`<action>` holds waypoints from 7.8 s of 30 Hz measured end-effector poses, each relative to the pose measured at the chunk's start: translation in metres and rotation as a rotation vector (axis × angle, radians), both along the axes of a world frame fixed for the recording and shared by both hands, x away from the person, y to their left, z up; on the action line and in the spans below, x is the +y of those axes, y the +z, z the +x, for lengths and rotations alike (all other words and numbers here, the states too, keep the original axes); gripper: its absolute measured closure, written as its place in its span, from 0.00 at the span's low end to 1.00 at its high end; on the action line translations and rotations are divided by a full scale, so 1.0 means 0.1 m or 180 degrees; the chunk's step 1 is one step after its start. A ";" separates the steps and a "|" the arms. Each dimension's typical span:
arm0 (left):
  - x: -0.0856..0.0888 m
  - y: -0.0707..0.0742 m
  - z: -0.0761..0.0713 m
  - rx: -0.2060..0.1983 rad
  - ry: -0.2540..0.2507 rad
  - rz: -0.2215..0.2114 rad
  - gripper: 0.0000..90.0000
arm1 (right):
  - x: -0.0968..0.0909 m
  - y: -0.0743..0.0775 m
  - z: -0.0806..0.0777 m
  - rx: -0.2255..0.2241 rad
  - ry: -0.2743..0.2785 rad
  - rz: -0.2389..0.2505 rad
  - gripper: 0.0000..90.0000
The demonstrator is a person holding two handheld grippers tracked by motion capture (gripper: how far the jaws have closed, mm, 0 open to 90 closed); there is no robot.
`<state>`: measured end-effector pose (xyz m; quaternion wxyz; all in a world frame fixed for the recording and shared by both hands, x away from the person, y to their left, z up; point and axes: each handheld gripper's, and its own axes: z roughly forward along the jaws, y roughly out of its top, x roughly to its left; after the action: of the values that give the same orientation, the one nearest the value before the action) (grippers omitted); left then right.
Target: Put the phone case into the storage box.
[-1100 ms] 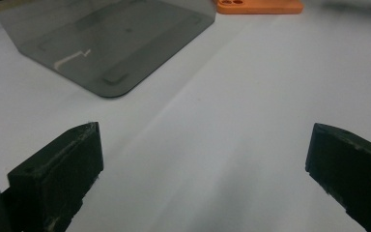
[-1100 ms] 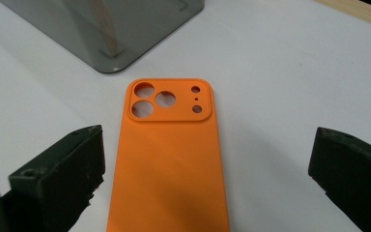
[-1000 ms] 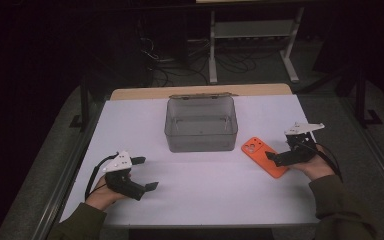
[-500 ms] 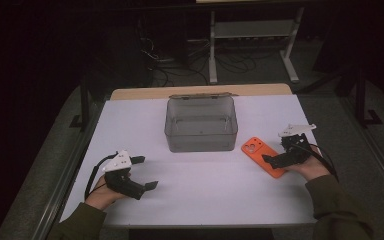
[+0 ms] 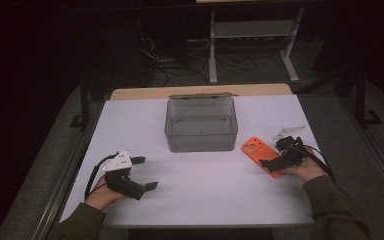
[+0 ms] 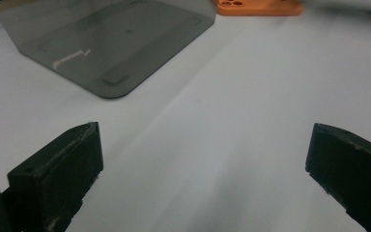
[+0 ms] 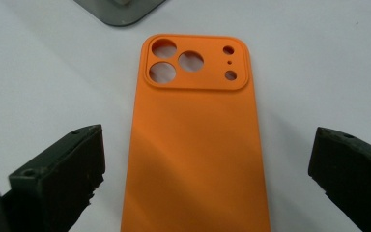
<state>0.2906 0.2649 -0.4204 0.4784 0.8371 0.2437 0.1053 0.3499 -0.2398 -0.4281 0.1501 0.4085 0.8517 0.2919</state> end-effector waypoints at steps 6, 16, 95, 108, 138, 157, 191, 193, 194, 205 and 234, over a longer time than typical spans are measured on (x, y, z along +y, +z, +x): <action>0.00 0.00 0.00 0.0027 -0.0003 -0.0021 0.00 | 0.01 -0.05 0.01 0.0066 0.0012 -0.0039 0.00; 0.00 0.00 0.00 0.0072 0.0015 -0.0017 0.00 | 0.03 -0.13 0.02 0.0175 0.0048 -0.0106 0.00; -0.01 -0.02 -0.03 0.0243 -0.0027 0.0055 0.00 | 0.00 -0.17 -0.02 0.0305 -0.0033 -0.0026 0.18; 0.01 -0.02 -0.02 0.0237 -0.0022 0.0057 0.00 | -0.08 -0.04 -0.05 0.0283 -0.0068 0.0112 0.18; 0.03 -0.02 -0.02 0.0257 -0.0008 0.0040 0.00 | -0.07 0.19 -0.29 0.0186 0.0071 0.0275 0.18; 0.02 -0.02 -0.03 0.0258 -0.0020 0.0038 0.00 | 0.02 0.22 -0.42 0.0159 0.0220 0.0271 0.18; 0.02 -0.03 -0.03 0.0225 -0.0003 0.0061 0.00 | 0.36 0.31 -0.50 0.0098 0.0605 0.0200 0.18; 0.02 -0.03 -0.03 0.0230 -0.0004 0.0061 0.00 | 0.38 0.32 -0.50 0.0100 0.0626 0.0204 0.18; 0.02 -0.03 -0.03 0.0230 -0.0004 0.0061 0.00 | 0.39 0.32 -0.50 0.0097 0.0631 0.0204 0.18; 0.01 -0.03 -0.03 0.0231 0.0002 0.0055 0.00 | 0.52 0.33 -0.47 0.0086 0.0753 0.0175 0.18; 0.02 -0.03 -0.04 0.0230 -0.0007 0.0041 0.00 | 0.91 0.36 -0.37 0.0110 0.1029 0.0108 0.18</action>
<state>0.2871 0.2667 -0.4235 0.4639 0.8437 0.2592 0.0761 0.3131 -0.1490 -0.3920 0.0796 0.2736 0.9037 0.3195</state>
